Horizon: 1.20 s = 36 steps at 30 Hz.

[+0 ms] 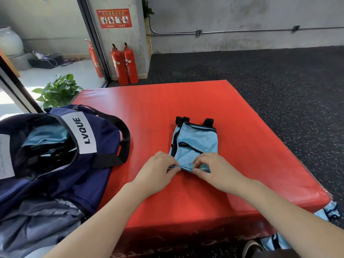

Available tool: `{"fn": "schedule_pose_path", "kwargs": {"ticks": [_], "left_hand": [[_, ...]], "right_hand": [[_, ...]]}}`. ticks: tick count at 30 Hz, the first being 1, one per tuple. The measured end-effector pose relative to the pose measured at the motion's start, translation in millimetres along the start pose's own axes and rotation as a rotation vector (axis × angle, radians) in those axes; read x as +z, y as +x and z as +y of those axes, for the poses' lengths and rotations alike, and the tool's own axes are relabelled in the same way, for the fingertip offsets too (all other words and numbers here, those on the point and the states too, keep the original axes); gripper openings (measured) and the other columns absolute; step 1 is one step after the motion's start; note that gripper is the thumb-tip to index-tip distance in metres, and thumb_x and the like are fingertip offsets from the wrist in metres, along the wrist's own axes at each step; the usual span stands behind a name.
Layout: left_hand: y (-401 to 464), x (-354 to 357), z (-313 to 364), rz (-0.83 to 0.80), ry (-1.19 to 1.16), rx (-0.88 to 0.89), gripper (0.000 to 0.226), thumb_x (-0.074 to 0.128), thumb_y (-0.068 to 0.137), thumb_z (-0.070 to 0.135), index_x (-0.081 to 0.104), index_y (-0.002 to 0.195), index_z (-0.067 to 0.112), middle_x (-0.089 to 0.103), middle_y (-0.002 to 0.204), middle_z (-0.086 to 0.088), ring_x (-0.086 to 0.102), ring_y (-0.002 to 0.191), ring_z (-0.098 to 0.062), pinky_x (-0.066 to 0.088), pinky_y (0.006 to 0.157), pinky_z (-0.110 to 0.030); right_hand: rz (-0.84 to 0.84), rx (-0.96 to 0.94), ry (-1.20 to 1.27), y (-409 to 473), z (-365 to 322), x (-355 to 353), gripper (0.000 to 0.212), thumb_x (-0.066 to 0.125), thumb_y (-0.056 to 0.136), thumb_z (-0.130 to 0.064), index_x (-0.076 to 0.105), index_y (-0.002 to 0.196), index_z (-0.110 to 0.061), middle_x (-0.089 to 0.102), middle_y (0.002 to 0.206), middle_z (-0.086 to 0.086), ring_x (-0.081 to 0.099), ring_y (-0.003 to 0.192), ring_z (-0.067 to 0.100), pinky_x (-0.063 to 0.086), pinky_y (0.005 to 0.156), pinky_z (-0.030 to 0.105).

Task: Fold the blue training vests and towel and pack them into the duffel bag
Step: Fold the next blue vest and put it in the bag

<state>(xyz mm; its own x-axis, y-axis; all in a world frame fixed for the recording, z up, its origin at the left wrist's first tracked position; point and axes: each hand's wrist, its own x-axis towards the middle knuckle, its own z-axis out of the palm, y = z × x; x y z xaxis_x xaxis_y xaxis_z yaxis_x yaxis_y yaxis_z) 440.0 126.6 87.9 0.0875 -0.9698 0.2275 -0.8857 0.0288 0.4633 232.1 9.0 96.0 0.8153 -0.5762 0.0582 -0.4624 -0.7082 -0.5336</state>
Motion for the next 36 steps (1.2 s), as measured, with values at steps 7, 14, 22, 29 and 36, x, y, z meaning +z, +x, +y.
{"fn": "schedule_pose_path", "kwargs": {"ticks": [7,14,22,29,36], "left_hand": [[-2.5,-2.2,18.3,0.157,-0.088,-0.013,0.009,0.061,0.096,0.025,0.064,0.089,0.021,0.066,0.097,0.012,0.050,0.111,0.003,0.029,0.095,-0.014],[-6.0,-18.8,48.9,0.252,-0.468,-0.168,0.009,0.073,0.090,0.027,0.068,0.082,0.027,0.065,0.070,0.001,0.059,0.069,-0.023,0.047,0.067,-0.037],[0.0,-13.4,53.8,0.270,-0.635,-0.347,0.016,0.067,0.094,0.034,0.066,0.081,0.025,0.061,0.069,0.001,0.049,0.062,-0.005,0.040,0.059,-0.019],[-2.6,1.1,42.6,0.275,-0.540,-0.452,0.011,0.064,0.096,0.033,0.065,0.087,0.028,0.048,0.056,0.011,0.035,0.050,-0.008,0.031,0.048,-0.020],[2.7,5.8,30.9,0.280,-0.474,-0.534,0.008,0.067,0.092,0.041,0.066,0.086,0.036,0.052,0.057,0.011,0.040,0.049,-0.006,0.035,0.050,-0.024]], "right_hand": [[-0.019,0.097,-0.160,-8.8,-3.6,-22.6,0.022,0.063,0.074,-0.042,0.050,0.089,-0.033,0.058,0.098,-0.015,0.057,0.091,0.015,0.049,0.081,0.037],[0.027,0.185,0.153,-7.3,-2.8,-53.7,0.022,0.052,0.063,-0.044,0.055,0.068,-0.022,0.047,0.057,-0.009,0.040,0.055,0.009,0.034,0.057,0.036],[0.011,0.290,0.327,1.5,4.9,-52.3,0.017,0.062,0.076,-0.035,0.064,0.077,-0.018,0.056,0.064,-0.003,0.050,0.057,0.011,0.041,0.054,0.033],[-0.019,0.341,0.182,11.0,10.5,-37.8,0.015,0.064,0.093,-0.032,0.065,0.092,-0.017,0.068,0.081,0.002,0.065,0.066,0.017,0.056,0.060,0.039],[-0.020,0.424,0.091,14.6,11.6,-33.4,0.025,0.057,0.096,-0.044,0.055,0.096,-0.019,0.065,0.085,0.001,0.065,0.069,0.019,0.049,0.051,0.031]]}}
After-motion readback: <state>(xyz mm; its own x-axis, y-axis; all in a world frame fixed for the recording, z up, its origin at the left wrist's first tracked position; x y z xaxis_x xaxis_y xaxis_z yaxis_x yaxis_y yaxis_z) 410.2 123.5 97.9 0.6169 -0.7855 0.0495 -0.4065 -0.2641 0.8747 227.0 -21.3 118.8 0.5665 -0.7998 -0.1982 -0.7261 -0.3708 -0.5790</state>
